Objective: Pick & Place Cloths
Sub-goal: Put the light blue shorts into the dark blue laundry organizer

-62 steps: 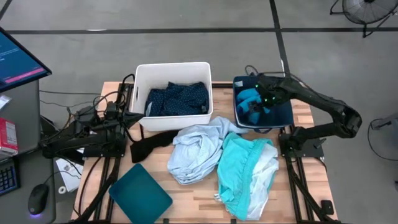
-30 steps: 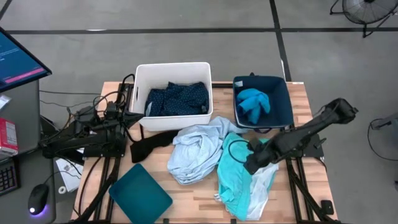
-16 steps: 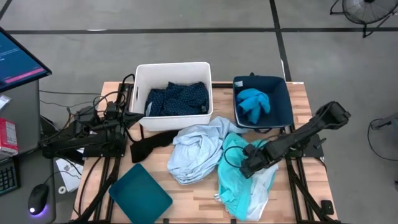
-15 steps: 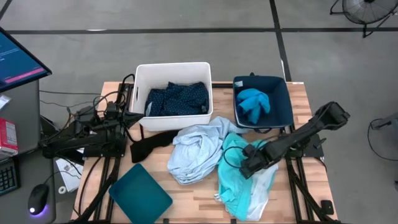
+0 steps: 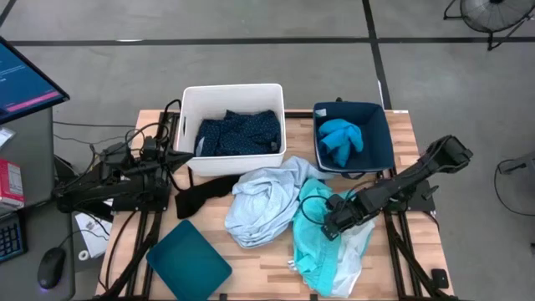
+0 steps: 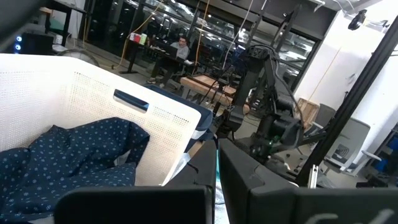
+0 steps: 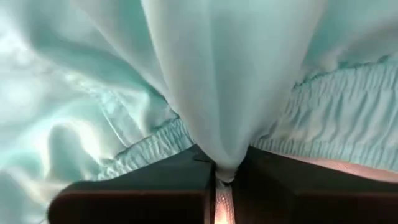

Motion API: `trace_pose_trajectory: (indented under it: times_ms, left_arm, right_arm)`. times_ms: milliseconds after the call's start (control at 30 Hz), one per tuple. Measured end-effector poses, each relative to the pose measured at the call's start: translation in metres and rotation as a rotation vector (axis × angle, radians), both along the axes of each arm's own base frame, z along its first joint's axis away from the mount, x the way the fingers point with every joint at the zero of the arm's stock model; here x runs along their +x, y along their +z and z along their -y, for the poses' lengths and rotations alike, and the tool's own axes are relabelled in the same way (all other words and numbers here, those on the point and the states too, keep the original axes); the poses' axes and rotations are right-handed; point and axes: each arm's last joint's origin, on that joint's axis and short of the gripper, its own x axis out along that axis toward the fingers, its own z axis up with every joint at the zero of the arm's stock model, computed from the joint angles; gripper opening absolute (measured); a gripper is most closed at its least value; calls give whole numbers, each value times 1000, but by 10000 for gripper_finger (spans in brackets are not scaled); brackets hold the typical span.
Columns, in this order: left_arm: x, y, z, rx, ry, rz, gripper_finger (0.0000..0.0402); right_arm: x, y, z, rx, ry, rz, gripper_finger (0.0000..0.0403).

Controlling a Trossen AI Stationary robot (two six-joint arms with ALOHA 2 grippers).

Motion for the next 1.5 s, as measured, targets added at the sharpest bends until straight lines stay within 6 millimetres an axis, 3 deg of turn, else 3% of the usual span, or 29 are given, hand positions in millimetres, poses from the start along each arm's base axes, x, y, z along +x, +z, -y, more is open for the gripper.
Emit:
trace_pose_trajectory:
  times_ms: [200,567,867,1033,1233,1500]
  left_arm:
    - [0,0,0,2,0,-1,1]
    - [0,0,0,3,0,-1,1]
    - [0,0,0,3,0,-1,1]
    - [0,0,0,3,0,-1,1]
    - [0,0,0,0,0,0,1]
    - [0,0,0,0,0,0,1]
  right_arm:
    - [5,51,2,14,-36,220,5]
    - [-12,179,36,-138,-168,781,4]
    - [-46,282,75,-527,-260,1123,4]
    - [-70,332,95,-867,-338,1153,4]
    - [-90,354,110,-1152,-464,976,4]
    - [-98,340,122,-1240,-501,790,3]
